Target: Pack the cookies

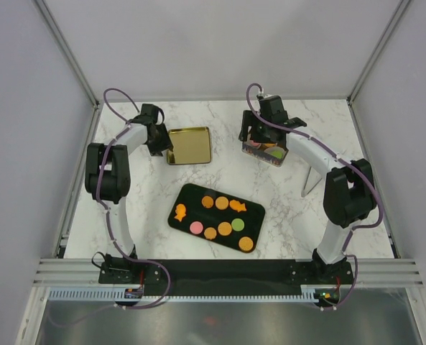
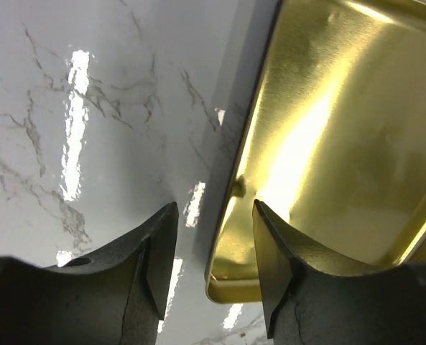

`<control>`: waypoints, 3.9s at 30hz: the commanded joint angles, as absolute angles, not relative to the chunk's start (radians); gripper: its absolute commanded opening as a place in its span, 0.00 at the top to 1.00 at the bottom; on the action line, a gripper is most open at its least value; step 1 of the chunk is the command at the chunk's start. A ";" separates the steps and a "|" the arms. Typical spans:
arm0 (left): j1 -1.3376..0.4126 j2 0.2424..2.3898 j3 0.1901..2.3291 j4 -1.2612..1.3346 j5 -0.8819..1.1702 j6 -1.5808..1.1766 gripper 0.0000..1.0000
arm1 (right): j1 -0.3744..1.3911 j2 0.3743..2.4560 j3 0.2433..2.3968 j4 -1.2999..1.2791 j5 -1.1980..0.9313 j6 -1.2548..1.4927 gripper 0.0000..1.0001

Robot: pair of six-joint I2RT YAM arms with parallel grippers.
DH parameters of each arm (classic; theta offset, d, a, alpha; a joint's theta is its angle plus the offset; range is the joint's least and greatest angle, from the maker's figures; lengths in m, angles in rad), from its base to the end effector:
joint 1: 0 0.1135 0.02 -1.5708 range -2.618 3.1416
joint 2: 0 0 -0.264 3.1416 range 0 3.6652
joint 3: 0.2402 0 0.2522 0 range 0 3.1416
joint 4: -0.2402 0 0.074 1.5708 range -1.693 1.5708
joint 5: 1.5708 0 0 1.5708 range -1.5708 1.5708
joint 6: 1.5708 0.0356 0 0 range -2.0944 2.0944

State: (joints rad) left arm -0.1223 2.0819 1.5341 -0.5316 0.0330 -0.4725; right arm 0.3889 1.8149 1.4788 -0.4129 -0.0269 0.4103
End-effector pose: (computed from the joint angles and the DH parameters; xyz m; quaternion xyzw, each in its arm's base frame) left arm 0.4378 -0.0550 0.1708 -0.1650 0.9557 -0.0866 0.2278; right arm 0.3837 0.1583 0.2709 0.0044 0.9167 0.1667 0.3631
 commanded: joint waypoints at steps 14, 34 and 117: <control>-0.081 2.174 1.624 -0.488 0.120 -0.373 0.92 | 0.397 1.914 1.525 -0.305 -0.244 0.379 0.19; -0.123 1.859 1.539 -0.495 0.278 -0.388 0.98 | 0.396 2.154 1.859 -0.287 -0.459 0.383 0.14; -0.831 1.812 0.873 1.460 -0.278 1.471 0.47 | 0.271 1.861 1.655 -0.336 -0.698 0.822 1.00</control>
